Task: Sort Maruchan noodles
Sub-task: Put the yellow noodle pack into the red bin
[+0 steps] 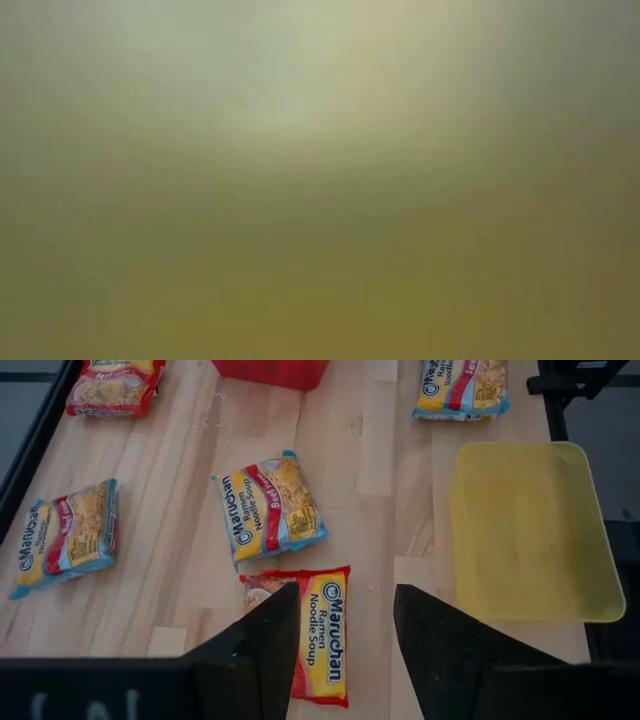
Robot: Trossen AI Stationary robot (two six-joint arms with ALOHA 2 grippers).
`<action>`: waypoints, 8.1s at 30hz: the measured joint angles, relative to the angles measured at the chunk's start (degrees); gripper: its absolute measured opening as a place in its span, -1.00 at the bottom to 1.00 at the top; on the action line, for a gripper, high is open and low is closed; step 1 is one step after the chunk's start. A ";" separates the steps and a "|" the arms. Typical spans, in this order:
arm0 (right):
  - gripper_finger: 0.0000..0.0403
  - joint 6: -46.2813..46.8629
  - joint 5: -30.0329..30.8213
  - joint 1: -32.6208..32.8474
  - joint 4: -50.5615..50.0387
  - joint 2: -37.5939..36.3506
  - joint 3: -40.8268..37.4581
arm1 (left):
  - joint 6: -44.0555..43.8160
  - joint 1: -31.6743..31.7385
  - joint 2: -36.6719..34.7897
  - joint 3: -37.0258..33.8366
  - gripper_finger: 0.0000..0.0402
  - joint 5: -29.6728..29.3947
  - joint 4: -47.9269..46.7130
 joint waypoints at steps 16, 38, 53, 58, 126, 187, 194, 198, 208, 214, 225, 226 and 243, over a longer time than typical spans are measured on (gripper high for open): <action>-0.97 9.23 -3.88 0.41 0.76 0.55 -10.21 | -2.58 -2.00 0.04 -0.02 -0.17 0.02 0.03; -0.92 18.68 -2.21 0.09 14.99 0.93 -23.19 | -2.56 -2.89 0.04 -0.02 -0.17 -1.08 0.02; -0.95 22.35 0.22 0.39 14.93 0.90 -23.10 | -2.60 -2.89 0.04 -0.02 -0.17 -1.07 0.07; -0.97 29.17 5.77 2.90 13.68 0.90 -23.10 | -2.62 -2.89 0.04 -0.02 -0.17 -1.07 0.07; -0.62 33.22 -40.46 -1.69 9.70 13.94 -14.30 | 0.48 -5.14 0.07 -0.02 -0.17 -4.31 -0.22; -0.25 4.23 -9.92 -14.98 1.56 17.72 -6.35 | 1.95 -5.14 0.07 -0.02 -0.17 -4.09 -0.20; -0.26 -5.72 -13.30 -20.21 8.79 21.23 -9.71 | 1.95 -5.14 0.07 -0.02 -0.17 -4.09 -0.22; -0.21 -9.81 -14.95 -23.71 8.79 23.44 -9.75 | 1.95 -5.14 0.07 -0.02 -0.17 -4.09 -0.20; -0.19 -13.25 -23.35 -31.38 9.25 27.16 -9.75 | 1.69 -5.14 0.07 -0.02 -0.17 -4.07 -0.22; -0.51 -14.85 -24.86 -32.55 9.11 28.22 -9.75 | 1.56 -5.67 0.07 -0.02 -0.17 -3.54 -0.21; -0.95 -12.29 -25.00 -32.55 6.81 23.16 -9.84 | 0.44 -6.75 0.07 -0.02 -0.17 -3.52 -0.22; -0.96 -11.85 -25.00 -32.55 6.35 22.50 -9.84 | 0.44 -6.75 0.07 -0.02 -0.17 -3.52 -0.22; -0.95 -9.81 -25.26 -30.56 2.53 14.12 -7.65 | 0.44 -6.71 0.07 -0.02 -0.17 -3.52 -0.22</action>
